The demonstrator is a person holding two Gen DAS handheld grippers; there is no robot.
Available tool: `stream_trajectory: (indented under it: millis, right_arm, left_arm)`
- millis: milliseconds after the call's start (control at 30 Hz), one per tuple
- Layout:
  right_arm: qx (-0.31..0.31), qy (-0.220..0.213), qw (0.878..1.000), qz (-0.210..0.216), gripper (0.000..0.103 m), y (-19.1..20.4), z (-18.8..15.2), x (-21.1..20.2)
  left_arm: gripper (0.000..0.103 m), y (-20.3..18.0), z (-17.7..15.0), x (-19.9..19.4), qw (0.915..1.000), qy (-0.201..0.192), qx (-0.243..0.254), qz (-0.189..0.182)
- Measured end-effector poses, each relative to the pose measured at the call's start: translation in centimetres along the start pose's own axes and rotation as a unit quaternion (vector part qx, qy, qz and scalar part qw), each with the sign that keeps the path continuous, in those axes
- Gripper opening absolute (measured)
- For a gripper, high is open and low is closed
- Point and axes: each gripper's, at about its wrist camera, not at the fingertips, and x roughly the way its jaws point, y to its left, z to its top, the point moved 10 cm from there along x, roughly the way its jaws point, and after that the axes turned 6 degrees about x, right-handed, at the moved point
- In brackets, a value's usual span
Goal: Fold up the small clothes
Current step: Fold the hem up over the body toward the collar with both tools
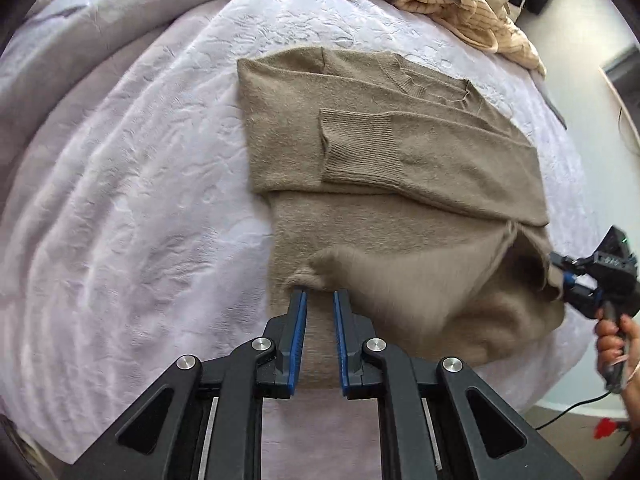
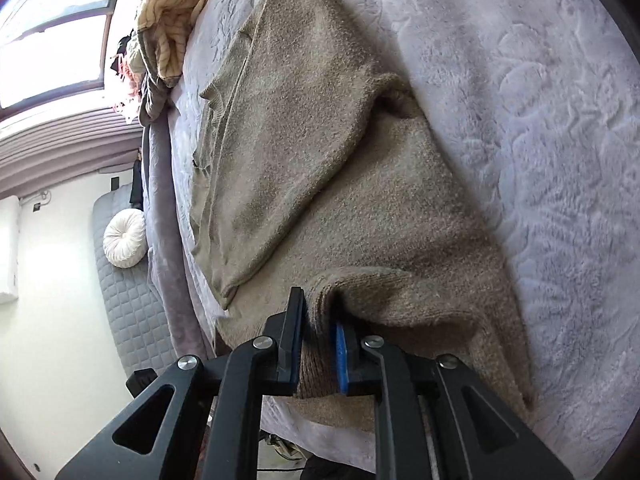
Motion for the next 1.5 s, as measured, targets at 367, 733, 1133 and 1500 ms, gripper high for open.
stream_trajectory:
  millis: [367,733,1133,1500]
  right_arm:
    - [-0.198,-0.054,0.963,-0.174,0.05,3.2,0.1,-1.6]
    - [-0.275,-0.074,0.927,-0.245,0.05,4.0,2.9,1.0]
    - [-0.3,-0.065,0.924,-0.229,0.007,3.2,4.4,2.1]
    - [-0.439,-0.185,0.84,-0.259,0.007,12.8,1.6,-3.6]
  left_arm:
    - [0.103,-1.0,2.4,0.1,0.9964,-0.05,0.061,0.031]
    - [0.096,-4.5,6.7,6.4,0.9958,-0.008,0.089,-0.021]
    - [0.008,-5.5,6.5,8.3,0.9933,-0.007,0.113,-0.026]
    - [0.009,-5.1,10.3,0.5,0.9907,-0.117,0.065,-0.026]
